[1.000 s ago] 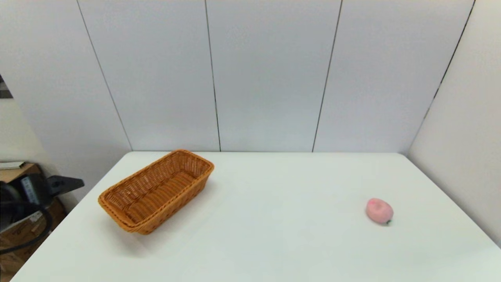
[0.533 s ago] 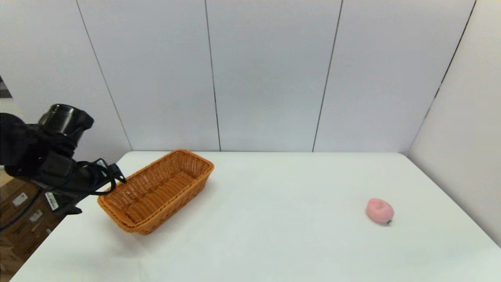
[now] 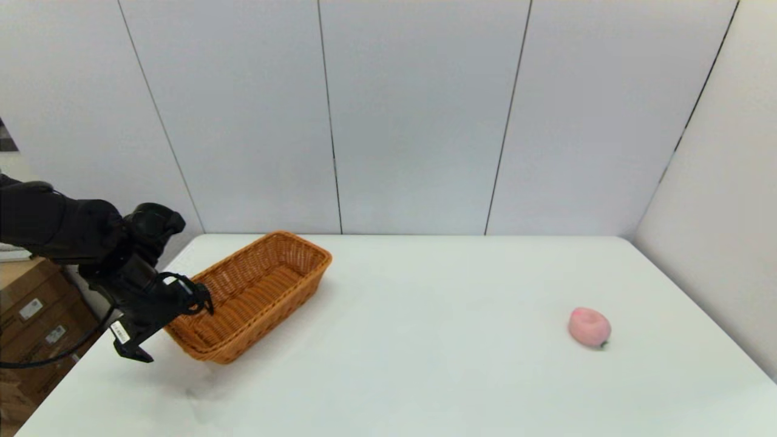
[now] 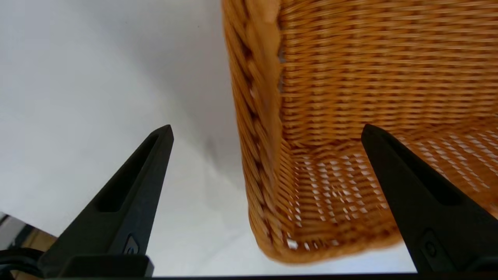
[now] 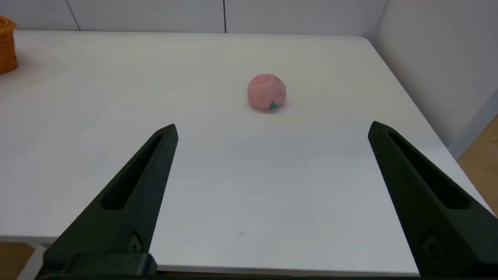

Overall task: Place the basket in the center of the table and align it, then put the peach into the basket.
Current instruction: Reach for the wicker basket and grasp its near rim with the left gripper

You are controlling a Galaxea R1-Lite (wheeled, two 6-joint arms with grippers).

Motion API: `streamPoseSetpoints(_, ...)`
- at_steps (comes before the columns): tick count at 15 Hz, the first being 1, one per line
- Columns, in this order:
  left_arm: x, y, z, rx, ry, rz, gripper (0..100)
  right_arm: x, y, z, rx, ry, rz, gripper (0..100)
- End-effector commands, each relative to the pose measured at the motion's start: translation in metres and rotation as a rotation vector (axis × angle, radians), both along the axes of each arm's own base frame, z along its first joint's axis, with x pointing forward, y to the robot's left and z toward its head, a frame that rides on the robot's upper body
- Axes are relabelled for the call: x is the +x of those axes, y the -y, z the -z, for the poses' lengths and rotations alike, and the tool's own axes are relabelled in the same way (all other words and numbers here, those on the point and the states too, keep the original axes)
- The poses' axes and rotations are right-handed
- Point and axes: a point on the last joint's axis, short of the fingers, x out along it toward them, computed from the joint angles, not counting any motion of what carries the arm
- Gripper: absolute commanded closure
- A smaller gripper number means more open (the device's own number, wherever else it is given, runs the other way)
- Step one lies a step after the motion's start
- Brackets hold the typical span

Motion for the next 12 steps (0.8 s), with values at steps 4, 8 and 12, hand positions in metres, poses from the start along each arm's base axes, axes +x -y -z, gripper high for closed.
streamPoseSetpoints(4, 0.013, -0.009, 0.043, -0.058, -0.105, -0.025, 0, 0.000, 0.000, 0.000, -0.001, -0.001, -0.001, 0)
streamPoseSetpoints(8, 0.015, -0.013, 0.041, -0.093, -0.090, -0.033, 100, 0.000, 0.000, 0.000, -0.001, -0.001, -0.001, 0)
streamPoseSetpoints(12, 0.015, -0.013, 0.038, -0.115, -0.080, -0.030, 100, 0.000, 0.000, 0.000, -0.001, -0.001, -0.001, 0)
